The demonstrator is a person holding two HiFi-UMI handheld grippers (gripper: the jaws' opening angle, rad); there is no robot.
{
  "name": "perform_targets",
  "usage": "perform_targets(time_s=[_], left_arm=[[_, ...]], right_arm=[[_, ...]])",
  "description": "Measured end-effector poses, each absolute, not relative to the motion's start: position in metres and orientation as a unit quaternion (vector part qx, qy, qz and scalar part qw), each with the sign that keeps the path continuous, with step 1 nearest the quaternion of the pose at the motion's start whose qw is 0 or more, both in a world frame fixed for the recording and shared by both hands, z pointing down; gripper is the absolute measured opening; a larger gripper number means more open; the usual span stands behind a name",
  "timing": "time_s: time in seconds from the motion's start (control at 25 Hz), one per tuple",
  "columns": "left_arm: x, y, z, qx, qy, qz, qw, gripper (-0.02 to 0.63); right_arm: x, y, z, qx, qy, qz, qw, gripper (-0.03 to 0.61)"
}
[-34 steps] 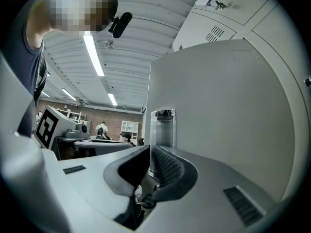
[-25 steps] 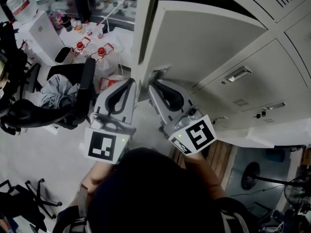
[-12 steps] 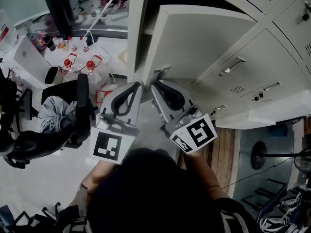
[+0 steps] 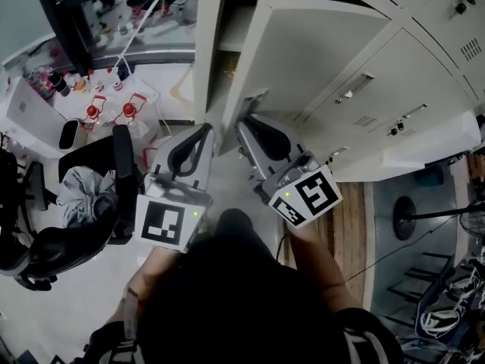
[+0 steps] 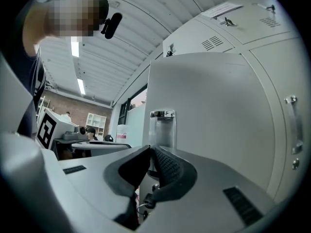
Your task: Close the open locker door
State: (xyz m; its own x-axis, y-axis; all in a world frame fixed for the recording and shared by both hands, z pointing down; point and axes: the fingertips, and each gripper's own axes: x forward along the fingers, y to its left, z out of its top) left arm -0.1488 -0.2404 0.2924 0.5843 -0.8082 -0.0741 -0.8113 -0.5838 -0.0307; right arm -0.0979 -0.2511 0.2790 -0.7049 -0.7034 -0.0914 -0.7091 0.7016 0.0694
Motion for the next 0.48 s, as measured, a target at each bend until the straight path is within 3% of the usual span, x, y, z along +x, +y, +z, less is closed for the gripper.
perform_targets(time_s=[0.48], left_arm=[[-0.155,-0.254,0.296,-0.889,0.455,0.013,0.043,0.002]], right_arm=[[-0.105,-0.27,0.279,-0.392,0.919,0.041,0.026,0.041]])
